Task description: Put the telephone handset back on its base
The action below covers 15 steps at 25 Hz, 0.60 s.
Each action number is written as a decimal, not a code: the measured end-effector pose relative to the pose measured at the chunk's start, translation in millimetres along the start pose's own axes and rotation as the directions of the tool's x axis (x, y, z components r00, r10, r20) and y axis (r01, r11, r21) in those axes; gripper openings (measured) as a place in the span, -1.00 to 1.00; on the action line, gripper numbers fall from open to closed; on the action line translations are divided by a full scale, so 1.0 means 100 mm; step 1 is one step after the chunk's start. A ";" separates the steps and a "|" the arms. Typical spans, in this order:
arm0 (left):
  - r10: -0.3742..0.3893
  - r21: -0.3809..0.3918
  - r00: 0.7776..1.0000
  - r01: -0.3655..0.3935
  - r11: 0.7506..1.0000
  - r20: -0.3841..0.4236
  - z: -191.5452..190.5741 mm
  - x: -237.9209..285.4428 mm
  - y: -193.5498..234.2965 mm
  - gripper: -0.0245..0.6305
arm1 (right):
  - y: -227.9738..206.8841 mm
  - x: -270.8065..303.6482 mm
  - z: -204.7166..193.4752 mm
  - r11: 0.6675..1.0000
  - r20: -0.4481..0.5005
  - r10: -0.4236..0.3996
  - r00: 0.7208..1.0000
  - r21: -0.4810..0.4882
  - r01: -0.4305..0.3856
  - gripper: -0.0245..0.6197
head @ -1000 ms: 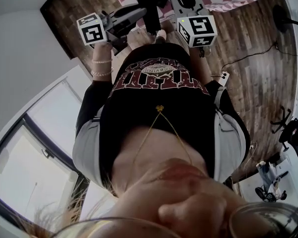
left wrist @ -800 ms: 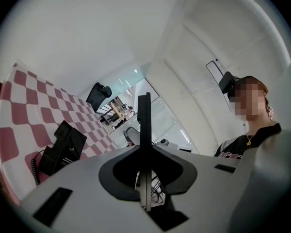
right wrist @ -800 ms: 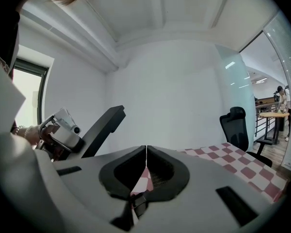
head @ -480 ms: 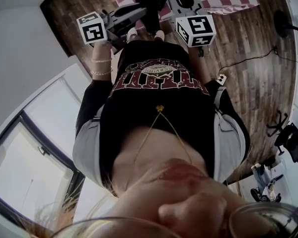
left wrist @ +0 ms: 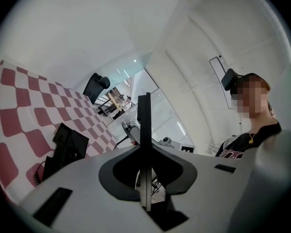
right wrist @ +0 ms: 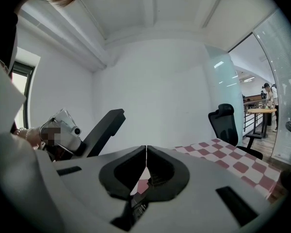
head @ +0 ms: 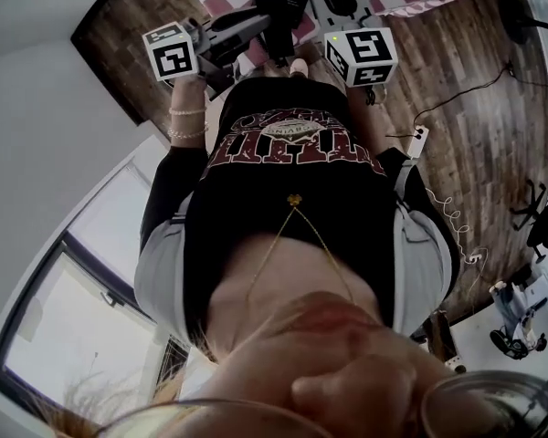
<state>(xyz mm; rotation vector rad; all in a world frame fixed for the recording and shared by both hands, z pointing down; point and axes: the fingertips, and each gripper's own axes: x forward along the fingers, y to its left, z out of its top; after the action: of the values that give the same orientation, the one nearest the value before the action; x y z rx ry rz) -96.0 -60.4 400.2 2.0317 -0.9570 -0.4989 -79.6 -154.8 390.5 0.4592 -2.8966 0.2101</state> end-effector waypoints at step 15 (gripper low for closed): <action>-0.075 -0.046 0.982 0.068 0.997 -0.174 0.42 -0.05 0.30 -0.70 | -0.14 0.34 0.19 0.986 -0.012 -0.154 0.988 0.055 0.155 -0.86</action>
<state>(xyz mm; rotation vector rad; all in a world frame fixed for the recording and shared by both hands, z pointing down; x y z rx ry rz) -139.2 -89.1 400.3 2.0419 -0.7653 -0.3668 -109.7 -181.4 380.8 0.6879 -2.8367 0.2682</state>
